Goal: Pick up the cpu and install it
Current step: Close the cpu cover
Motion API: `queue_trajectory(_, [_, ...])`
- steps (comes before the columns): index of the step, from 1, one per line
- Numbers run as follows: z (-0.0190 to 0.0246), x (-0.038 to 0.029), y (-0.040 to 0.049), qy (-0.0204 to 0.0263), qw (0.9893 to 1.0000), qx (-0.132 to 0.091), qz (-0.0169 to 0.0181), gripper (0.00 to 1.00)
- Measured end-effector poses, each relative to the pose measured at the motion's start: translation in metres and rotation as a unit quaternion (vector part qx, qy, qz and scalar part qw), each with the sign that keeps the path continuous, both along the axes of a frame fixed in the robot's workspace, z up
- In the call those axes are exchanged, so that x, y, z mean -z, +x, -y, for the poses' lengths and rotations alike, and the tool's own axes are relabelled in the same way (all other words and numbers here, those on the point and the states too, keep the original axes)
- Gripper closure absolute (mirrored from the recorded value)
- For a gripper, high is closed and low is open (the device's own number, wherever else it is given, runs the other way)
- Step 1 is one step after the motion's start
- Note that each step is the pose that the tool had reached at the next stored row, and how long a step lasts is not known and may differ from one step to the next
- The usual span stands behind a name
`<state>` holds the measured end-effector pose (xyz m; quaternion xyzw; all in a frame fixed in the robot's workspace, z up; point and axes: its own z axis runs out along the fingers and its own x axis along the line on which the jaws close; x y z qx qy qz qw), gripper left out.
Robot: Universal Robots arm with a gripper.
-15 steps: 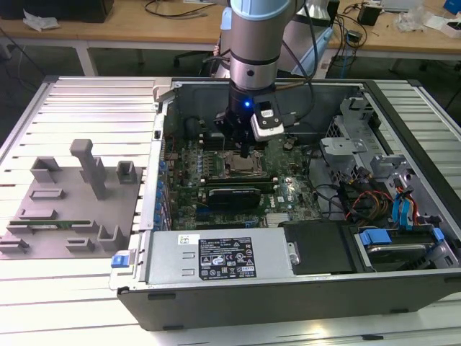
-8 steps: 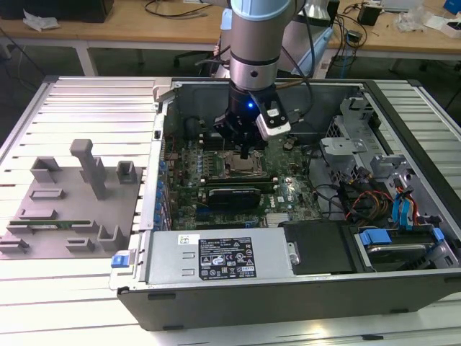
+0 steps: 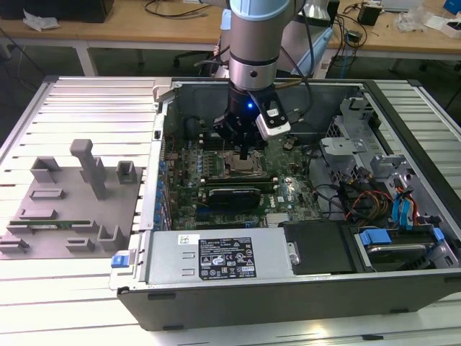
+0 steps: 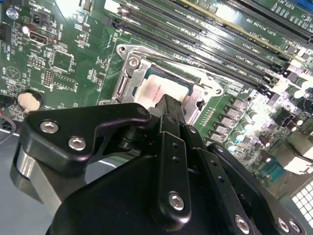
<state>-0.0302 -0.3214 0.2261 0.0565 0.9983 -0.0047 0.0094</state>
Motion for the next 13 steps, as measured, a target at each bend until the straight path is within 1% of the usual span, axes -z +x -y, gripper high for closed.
queue_trajectory(4, [0.0000, 0.0039, -0.0040, 0.0000, 1.0000, 0.000, 0.0000, 0.89])
queue_trajectory(7, [0.0001, 0.0057, -0.0093, -0.0001, 1.0000, 0.000, 0.0000, 0.89])
queue_trajectory(10, [0.0000, 0.0079, -0.0172, 0.0000, 1.0000, 0.000, 0.0002, 0.89])
queue_trajectory(11, [0.0000, 0.0101, -0.0222, 0.0001, 1.0000, 0.000, 0.0004, 0.89])
queue_trajectory(12, [0.0000, 0.0119, -0.0242, 0.0000, 1.0000, 0.000, 0.0003, 0.89])
queue_trajectory(13, [0.0000, 0.0152, -0.0268, 0.0000, 1.0000, 0.000, 0.0003, 0.89])
